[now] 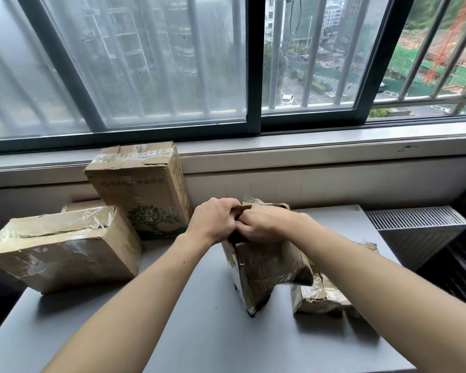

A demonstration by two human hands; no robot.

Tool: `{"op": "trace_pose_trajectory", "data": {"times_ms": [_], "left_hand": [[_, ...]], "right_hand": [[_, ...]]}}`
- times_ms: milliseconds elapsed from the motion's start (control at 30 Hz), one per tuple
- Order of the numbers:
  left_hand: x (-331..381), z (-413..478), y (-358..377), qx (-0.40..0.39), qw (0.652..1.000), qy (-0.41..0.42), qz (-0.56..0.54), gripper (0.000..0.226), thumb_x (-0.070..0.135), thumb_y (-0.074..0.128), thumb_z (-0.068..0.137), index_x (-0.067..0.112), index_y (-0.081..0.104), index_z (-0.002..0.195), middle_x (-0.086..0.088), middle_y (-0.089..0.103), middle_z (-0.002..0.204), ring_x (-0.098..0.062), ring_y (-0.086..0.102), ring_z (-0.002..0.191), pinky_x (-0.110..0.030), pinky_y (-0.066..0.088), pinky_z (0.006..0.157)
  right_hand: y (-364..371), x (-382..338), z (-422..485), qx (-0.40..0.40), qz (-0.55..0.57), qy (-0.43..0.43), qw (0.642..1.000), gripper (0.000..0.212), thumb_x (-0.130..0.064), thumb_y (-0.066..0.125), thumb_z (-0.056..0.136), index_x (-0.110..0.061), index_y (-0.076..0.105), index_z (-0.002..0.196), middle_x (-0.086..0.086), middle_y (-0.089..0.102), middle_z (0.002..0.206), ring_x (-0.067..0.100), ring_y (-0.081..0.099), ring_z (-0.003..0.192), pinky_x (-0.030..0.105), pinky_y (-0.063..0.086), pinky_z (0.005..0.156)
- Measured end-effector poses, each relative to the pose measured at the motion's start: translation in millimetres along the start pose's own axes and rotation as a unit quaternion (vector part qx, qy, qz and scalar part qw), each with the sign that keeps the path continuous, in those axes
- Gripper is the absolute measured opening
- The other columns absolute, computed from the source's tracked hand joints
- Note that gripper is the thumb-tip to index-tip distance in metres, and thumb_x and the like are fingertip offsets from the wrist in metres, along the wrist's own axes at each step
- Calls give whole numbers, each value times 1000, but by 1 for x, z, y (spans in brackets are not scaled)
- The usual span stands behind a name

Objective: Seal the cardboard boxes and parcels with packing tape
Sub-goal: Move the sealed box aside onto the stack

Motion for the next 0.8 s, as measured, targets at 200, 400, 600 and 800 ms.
{"op": "trace_pose_trajectory", "data": {"times_ms": [200, 400, 600, 800], "left_hand": [[-27, -2, 1, -20, 995, -92, -40, 18, 27, 50, 96, 23, 67, 95, -8, 71, 100, -33, 63, 95, -36, 49, 76], [-30, -7, 3, -3, 990, -128, -62, 22, 28, 47, 97, 21, 67, 96, -8, 71, 96, -33, 64, 91, -37, 52, 76], [-28, -9, 10, -50, 985, -147, -78, 34, 44, 43, 100, 18, 63, 107, -11, 70, 106, -34, 64, 100, -39, 52, 83], [-34, -18, 18, 66, 995, -52, -46, 32, 29, 66, 91, 11, 57, 115, -10, 55, 114, -29, 53, 105, -39, 45, 93]], "right_hand": [[-17, 16, 8, 270, 65, -54, 959, 36, -29, 49, 100, -17, 46, 66, 2, 48, 66, 29, 44, 66, 38, 39, 62], [9, 28, 22, 263, 3, 218, 940, 43, -46, 35, 104, -10, 53, 119, 16, 59, 123, 39, 54, 114, 47, 43, 94], [23, 20, 32, 166, 145, 305, 927, 73, -66, 19, 99, -10, 53, 131, 17, 62, 128, 37, 58, 120, 42, 41, 97], [59, 8, 49, 255, 24, 280, 925, 61, -62, 22, 101, -11, 54, 110, 13, 65, 114, 36, 62, 106, 43, 46, 83]]}}
Point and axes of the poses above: each hand's wrist, its own z-axis towards the middle knuckle, its own y-axis out of the palm, x = y × z, the point moved 1 cm from there along z, towards the middle knuckle
